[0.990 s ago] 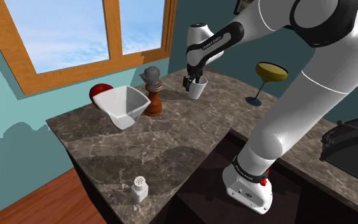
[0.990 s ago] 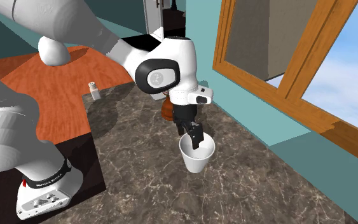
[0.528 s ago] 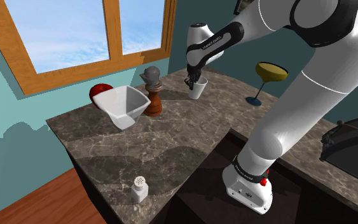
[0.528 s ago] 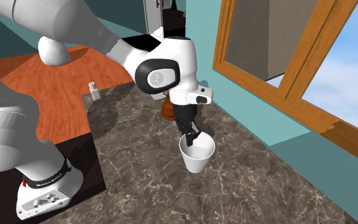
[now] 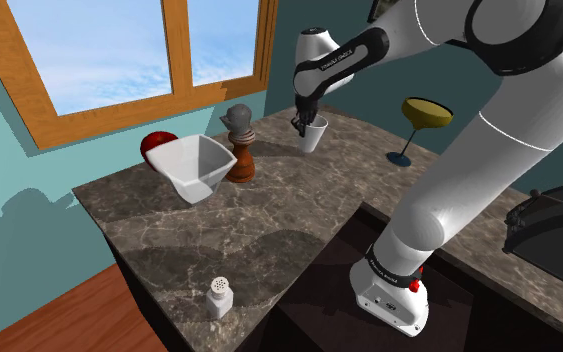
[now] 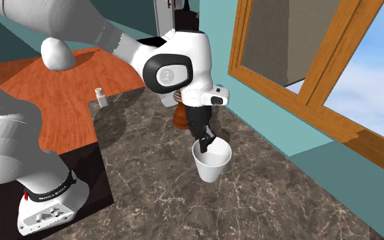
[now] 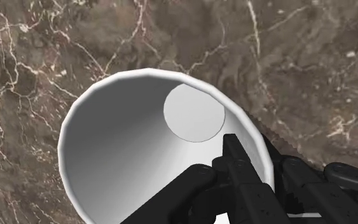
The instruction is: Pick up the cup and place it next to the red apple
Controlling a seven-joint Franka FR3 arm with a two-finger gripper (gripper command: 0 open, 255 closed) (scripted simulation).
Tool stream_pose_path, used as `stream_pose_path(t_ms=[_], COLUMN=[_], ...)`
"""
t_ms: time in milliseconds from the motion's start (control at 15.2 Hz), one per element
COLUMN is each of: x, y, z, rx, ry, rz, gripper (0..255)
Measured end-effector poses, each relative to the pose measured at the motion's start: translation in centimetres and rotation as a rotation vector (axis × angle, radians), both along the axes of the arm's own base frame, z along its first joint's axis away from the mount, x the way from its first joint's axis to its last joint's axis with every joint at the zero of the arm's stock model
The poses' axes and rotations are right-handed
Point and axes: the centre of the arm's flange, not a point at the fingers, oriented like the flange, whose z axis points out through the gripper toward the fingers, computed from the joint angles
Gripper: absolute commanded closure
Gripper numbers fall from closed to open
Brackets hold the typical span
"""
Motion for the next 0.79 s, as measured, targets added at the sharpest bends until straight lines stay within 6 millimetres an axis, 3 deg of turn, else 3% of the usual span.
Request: stream_pose_path(t_ms=[792], x=[0.0], y=[0.1], z=[6.3], rx=[0.000], ry=[0.000], rz=[0.000], gripper=[255])
